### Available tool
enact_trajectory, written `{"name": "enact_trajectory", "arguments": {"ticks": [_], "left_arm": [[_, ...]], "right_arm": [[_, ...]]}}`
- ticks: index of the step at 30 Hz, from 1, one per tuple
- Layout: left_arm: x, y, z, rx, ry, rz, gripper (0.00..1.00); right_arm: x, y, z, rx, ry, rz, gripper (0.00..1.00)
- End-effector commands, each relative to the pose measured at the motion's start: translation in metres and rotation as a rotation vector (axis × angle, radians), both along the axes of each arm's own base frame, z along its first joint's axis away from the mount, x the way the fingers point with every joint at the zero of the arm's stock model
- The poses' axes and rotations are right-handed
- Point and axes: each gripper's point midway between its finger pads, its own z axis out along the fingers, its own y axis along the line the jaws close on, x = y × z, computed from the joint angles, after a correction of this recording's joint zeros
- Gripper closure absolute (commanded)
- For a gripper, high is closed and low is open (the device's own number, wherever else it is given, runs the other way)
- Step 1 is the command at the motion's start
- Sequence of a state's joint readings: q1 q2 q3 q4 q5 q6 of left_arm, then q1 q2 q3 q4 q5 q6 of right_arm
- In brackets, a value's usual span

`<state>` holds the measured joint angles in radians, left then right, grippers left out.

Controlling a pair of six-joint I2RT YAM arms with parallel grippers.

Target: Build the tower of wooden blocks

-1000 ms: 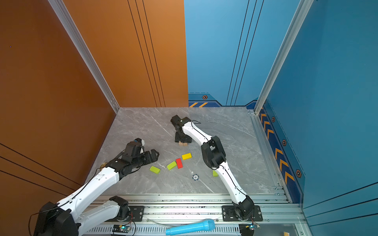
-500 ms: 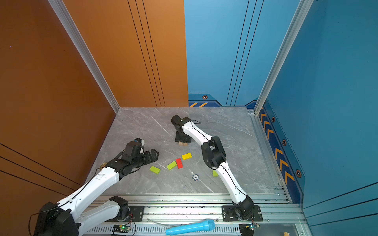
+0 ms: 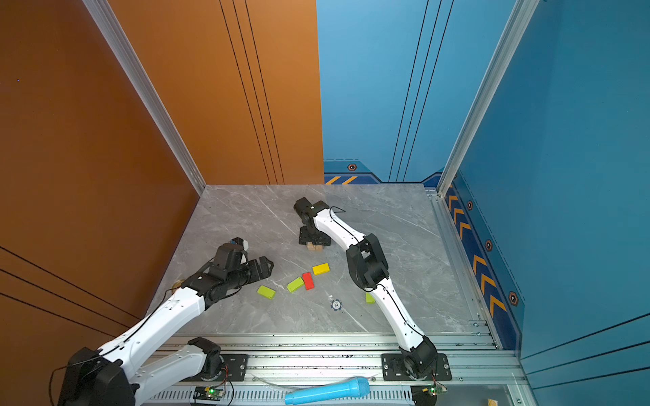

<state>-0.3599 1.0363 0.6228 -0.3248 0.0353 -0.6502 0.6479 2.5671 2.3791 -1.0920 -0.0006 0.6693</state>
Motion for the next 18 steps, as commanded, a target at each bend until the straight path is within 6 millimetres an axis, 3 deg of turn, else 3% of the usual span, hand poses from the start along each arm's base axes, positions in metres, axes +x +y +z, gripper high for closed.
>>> {"name": "enact_trajectory", "arguments": {"ticks": [1, 13, 18], "left_arm": [[-0.002, 0.002, -0.004, 0.006, 0.011, -0.009, 0.02], [-0.003, 0.002, 0.007, 0.000, -0.007, -0.009, 0.02], [-0.006, 0.004, 0.013, -0.003, -0.019, -0.006, 0.02]], "right_arm": [[-0.003, -0.001, 0.000, -0.011, 0.016, 0.017, 0.13], [-0.003, 0.001, 0.062, 0.009, -0.089, 0.044, 0.08], [-0.005, 0.000, 0.071, 0.004, -0.101, 0.053, 0.07]]}}
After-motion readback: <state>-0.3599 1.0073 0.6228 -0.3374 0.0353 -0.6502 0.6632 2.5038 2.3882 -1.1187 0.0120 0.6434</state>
